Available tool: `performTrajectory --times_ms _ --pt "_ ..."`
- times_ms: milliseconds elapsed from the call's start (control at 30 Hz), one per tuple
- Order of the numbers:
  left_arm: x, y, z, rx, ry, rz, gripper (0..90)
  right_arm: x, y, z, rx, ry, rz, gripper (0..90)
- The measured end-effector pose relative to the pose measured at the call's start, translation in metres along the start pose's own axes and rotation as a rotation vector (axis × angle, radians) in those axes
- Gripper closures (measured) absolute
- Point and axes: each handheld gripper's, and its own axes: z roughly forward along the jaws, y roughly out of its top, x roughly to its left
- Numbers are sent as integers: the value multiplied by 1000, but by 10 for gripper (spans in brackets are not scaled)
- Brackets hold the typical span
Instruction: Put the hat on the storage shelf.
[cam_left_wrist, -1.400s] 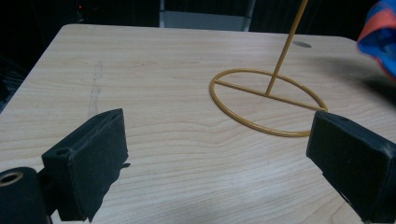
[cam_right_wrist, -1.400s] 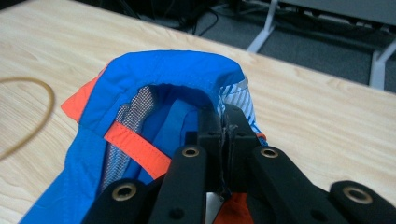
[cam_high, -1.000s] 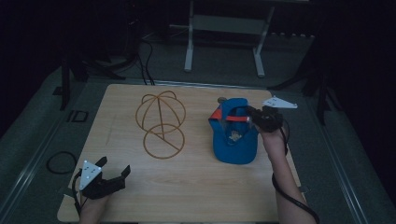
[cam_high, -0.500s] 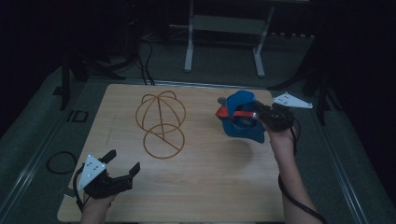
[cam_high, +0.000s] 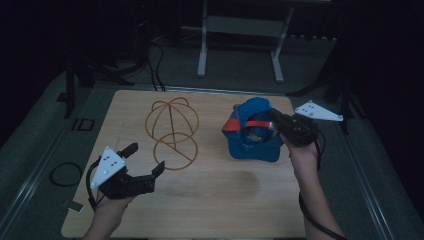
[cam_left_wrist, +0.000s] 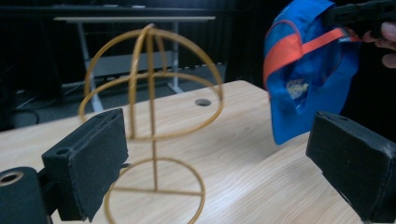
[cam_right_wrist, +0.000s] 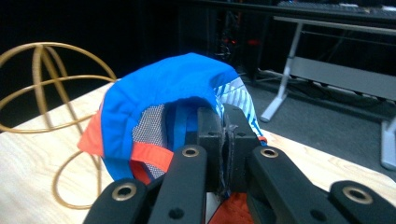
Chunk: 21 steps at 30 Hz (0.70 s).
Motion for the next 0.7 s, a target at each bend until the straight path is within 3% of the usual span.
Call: performTrajectory --times_ms 233,500,700 --pt "-22 20 21 8 -59 59 58 15 1 -7 -24 36 -8 874" --pt "-42 44 46 -2 -124 100 57 26 2 -12 -43 66 -32 874" --pt "-53 62 72 27 -174 110 58 37 4 -18 -60 95 -60 874"
